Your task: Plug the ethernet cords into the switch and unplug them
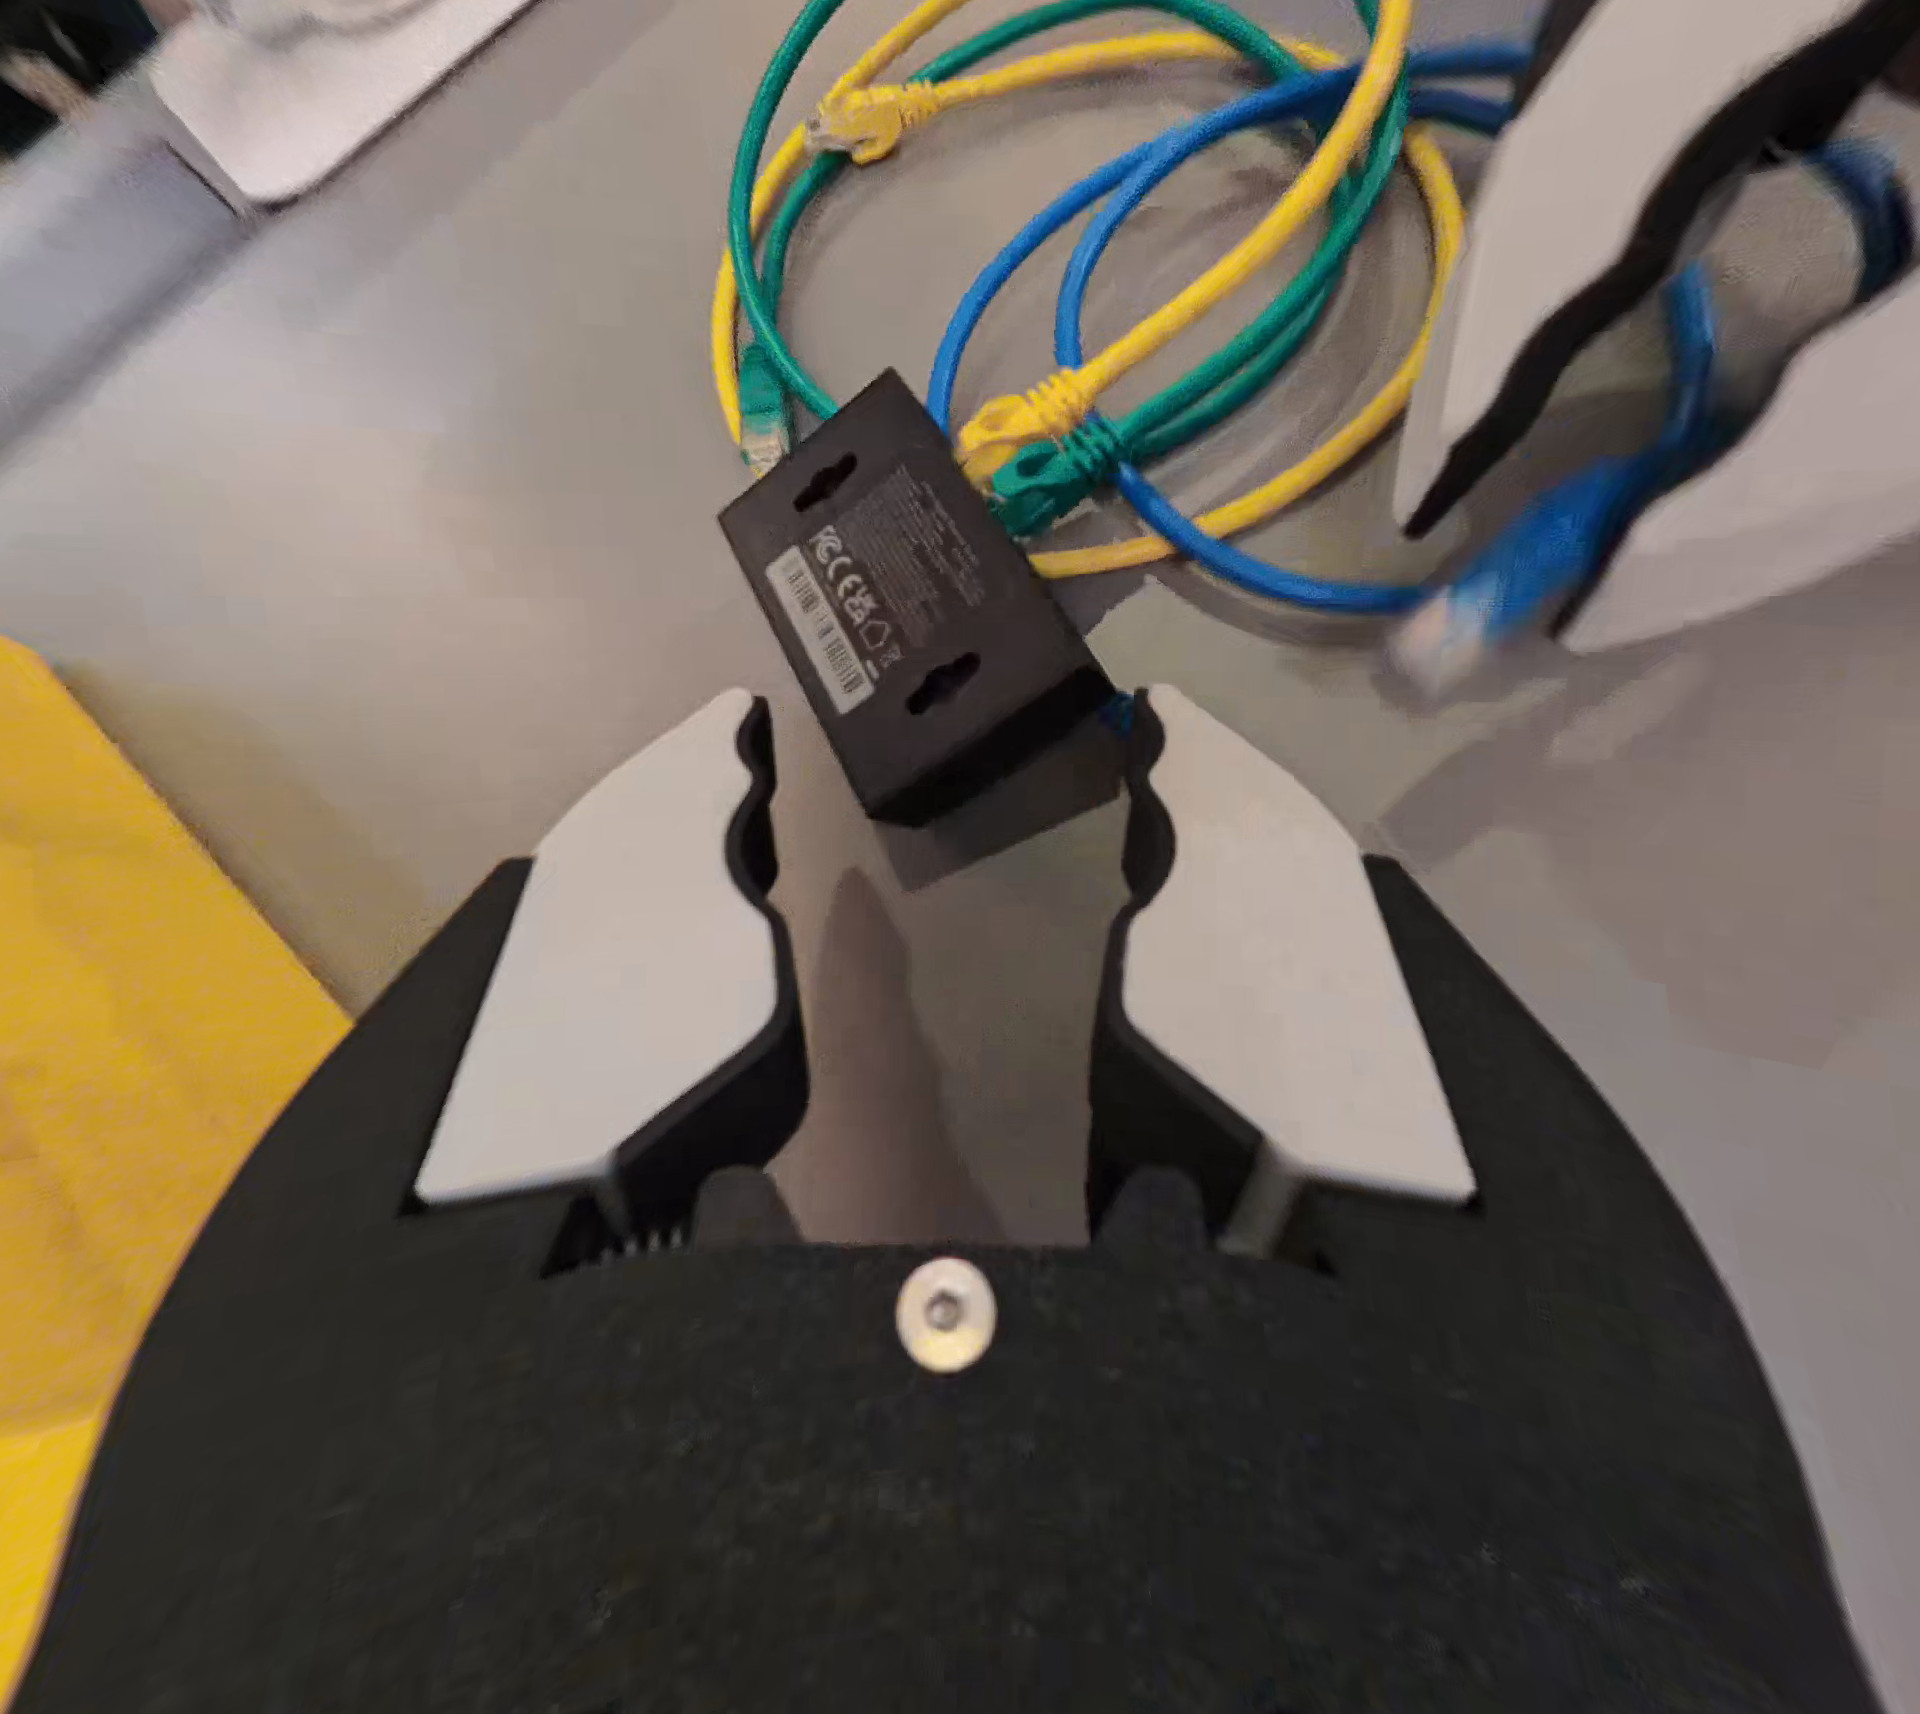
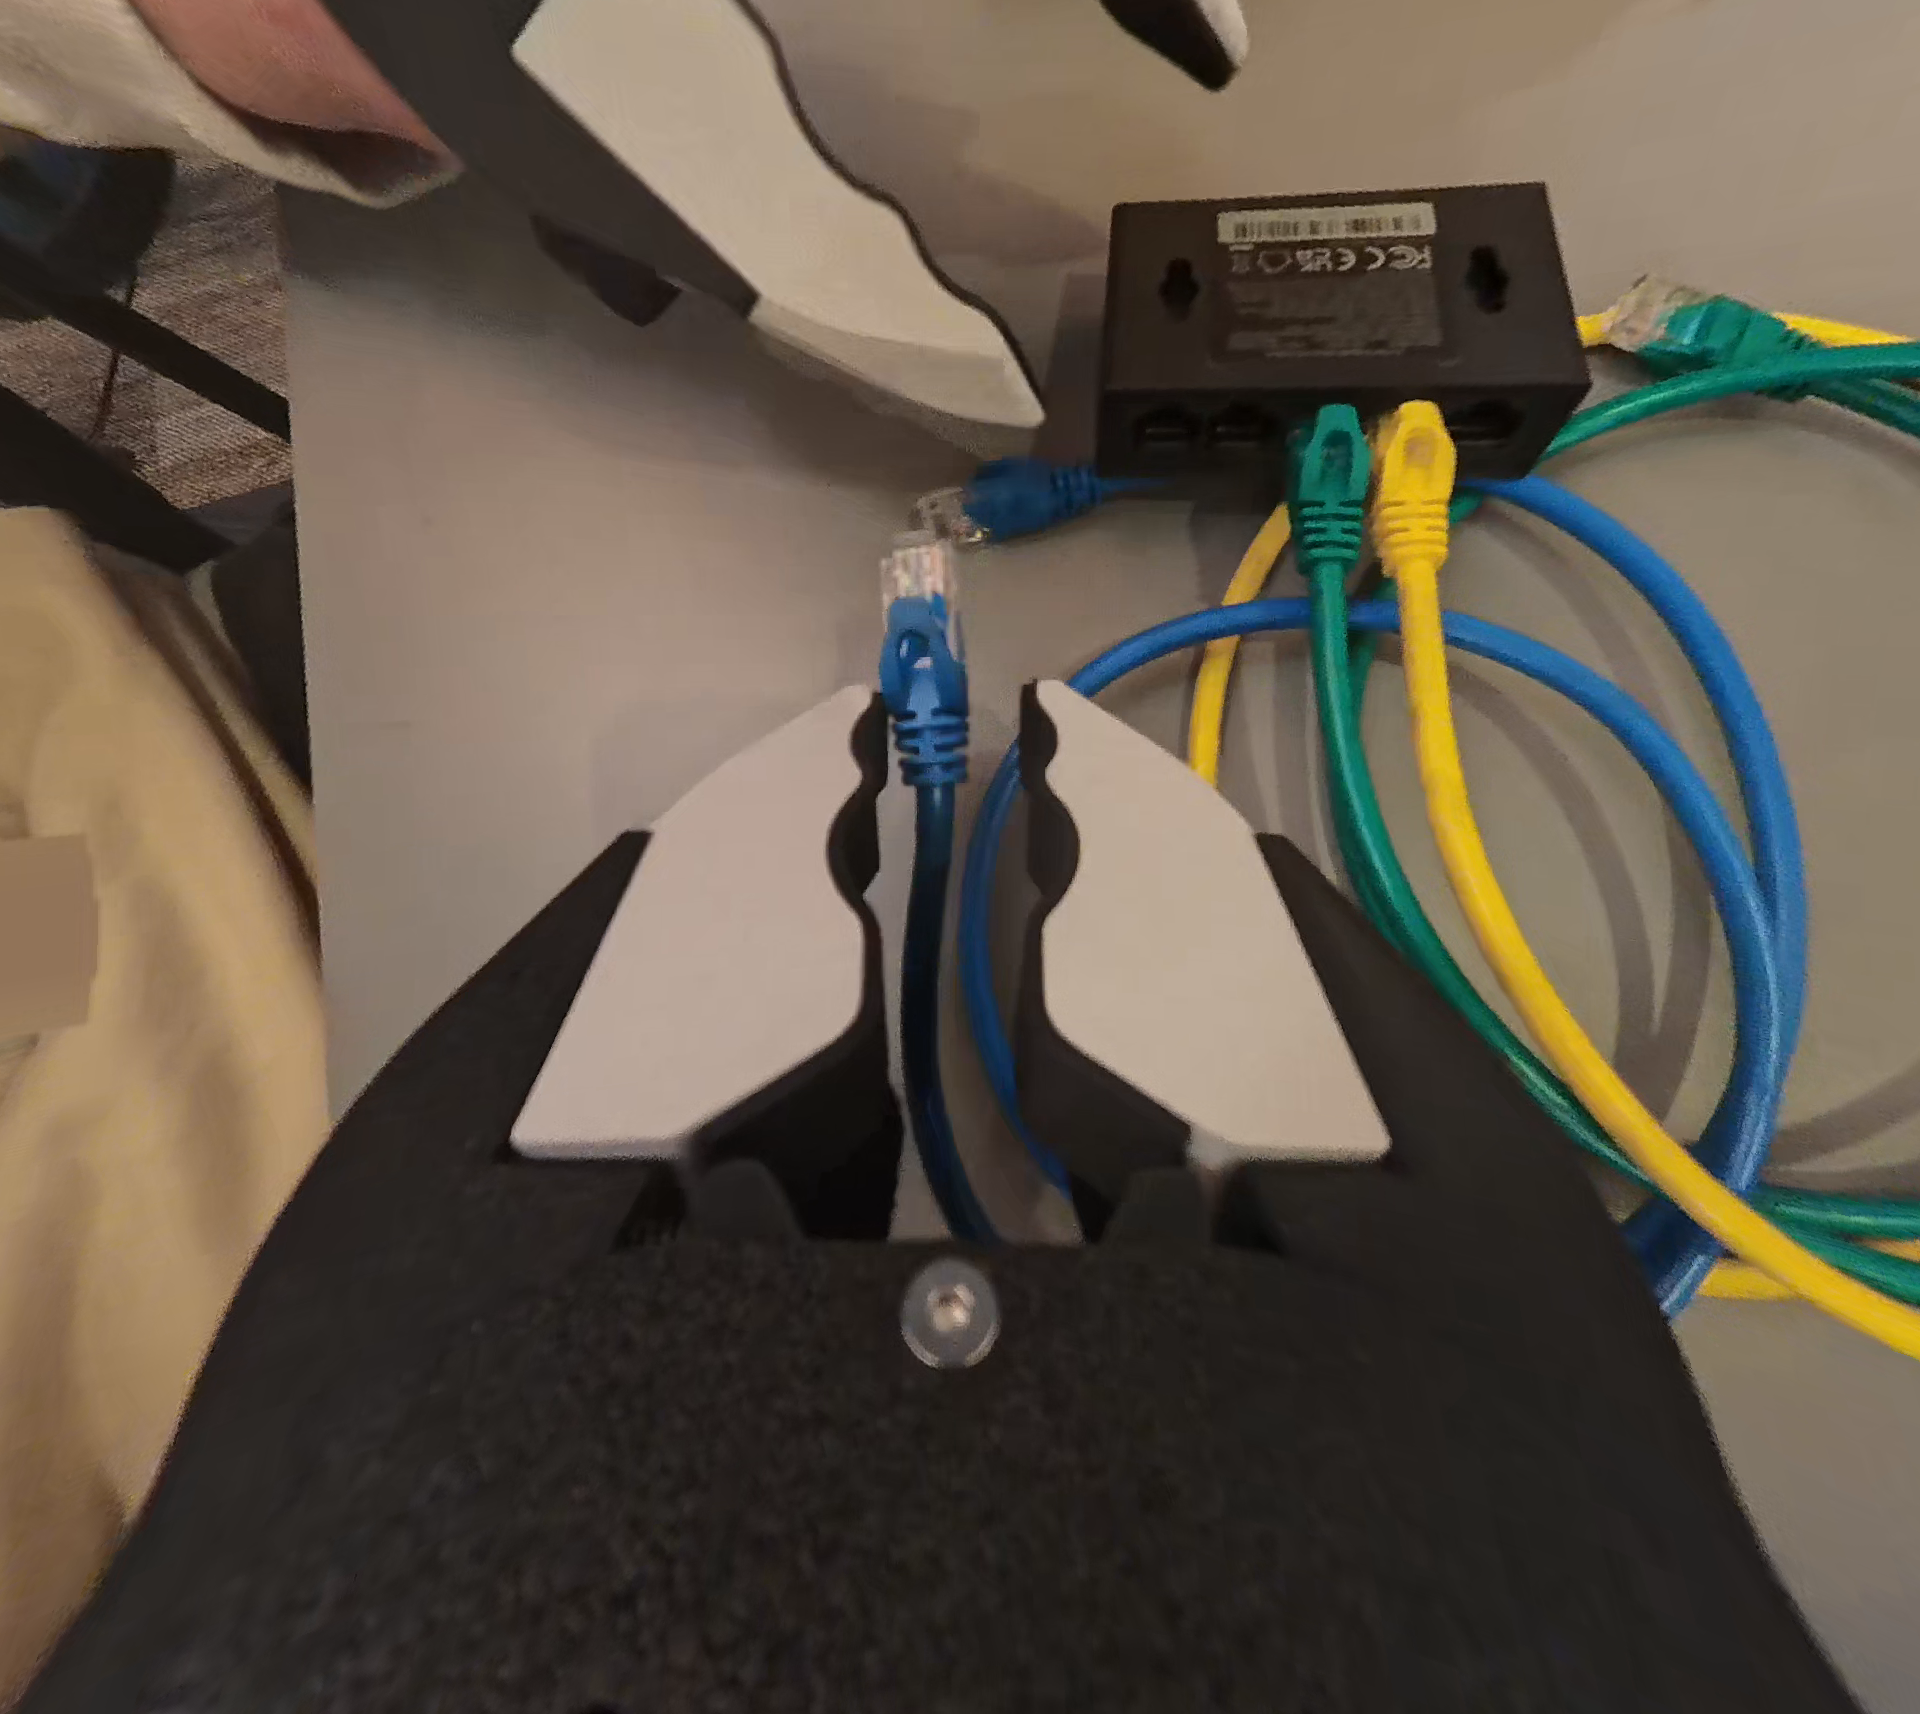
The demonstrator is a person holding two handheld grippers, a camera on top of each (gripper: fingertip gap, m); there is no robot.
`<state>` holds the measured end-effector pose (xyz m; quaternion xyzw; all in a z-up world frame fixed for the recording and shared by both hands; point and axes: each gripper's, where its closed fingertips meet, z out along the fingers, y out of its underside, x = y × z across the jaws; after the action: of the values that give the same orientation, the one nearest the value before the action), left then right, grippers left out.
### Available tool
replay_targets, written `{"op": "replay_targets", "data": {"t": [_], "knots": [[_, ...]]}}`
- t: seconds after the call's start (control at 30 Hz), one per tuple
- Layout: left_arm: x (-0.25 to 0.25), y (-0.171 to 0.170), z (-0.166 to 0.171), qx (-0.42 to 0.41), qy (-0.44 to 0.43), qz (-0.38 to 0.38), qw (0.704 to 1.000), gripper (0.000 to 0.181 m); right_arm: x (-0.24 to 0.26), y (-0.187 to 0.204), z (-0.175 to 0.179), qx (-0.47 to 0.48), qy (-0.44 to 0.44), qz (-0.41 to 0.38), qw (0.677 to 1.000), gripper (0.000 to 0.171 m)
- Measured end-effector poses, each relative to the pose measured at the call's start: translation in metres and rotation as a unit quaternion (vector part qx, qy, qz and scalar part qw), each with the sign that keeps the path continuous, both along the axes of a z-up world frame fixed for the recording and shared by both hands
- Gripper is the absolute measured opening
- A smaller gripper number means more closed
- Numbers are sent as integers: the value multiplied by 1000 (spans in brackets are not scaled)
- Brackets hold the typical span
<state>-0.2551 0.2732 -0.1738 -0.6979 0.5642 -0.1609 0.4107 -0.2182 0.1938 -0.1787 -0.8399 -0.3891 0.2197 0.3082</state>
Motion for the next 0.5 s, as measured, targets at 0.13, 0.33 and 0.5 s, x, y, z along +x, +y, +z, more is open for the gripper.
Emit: {"op": "replay_targets", "data": {"t": [0.13, 0.33, 0.5], "knots": [[8, 9, 4, -58, -22, 42, 997, 79, 0, 1, 21, 29, 34, 10, 999, 36], [17, 12, -29, -103, 31, 68, 992, 71, 18, 10, 66, 142, 68, 34, 987, 43], [17, 13, -31, -159, 49, 80, 983, 70, 33, 41, 40, 246, -79, 61, 964, 60]]}}
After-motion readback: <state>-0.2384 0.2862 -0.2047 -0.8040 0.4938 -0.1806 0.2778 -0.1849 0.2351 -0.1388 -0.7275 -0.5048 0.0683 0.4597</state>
